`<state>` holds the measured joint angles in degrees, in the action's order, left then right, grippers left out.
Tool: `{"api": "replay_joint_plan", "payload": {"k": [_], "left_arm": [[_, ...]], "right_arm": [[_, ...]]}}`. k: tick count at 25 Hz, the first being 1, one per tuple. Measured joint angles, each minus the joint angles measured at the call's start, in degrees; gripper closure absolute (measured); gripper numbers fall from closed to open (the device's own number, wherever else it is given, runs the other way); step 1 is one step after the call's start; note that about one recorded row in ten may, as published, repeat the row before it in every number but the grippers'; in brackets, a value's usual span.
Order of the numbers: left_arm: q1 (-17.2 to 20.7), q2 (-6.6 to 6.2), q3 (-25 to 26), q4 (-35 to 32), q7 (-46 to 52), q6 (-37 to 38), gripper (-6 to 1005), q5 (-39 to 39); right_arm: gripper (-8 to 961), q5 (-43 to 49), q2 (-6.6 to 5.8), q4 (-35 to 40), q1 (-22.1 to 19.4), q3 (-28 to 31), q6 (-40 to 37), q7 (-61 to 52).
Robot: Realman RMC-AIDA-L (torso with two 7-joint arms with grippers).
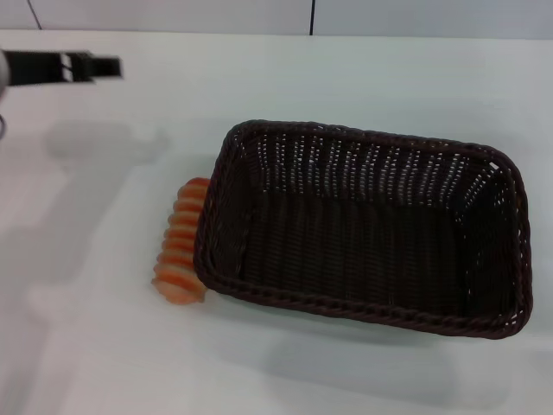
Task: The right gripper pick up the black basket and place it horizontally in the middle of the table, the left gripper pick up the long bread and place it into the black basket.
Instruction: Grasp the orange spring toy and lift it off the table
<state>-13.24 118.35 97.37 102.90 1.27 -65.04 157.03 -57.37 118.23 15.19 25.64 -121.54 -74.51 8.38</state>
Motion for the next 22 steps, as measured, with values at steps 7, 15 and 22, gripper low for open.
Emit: {"api": "replay_joint_plan", "payload": {"k": [7, 15, 22], "left_arm": [[-3.87, 0.06, -0.27, -4.02, 3.35, -6.38, 137, 0.58], [-8.41, -0.16, -0.37, -6.54, 5.2, -17.5, 138, 0.43], [-11.01, -0.09, -0.95, -8.43, 5.57, -23.03, 138, 0.08]], "right_arm": [[592, 0.0, -1.86, -4.17, 3.69, 0.15, 1.61, -5.48], [590, 0.0, -2.61, -4.61, 4.88, 0.11, 1.76, -5.83], [591, 0.0, -2.73, -4.63, 5.62, 0.08, 1.76, -5.87]]}}
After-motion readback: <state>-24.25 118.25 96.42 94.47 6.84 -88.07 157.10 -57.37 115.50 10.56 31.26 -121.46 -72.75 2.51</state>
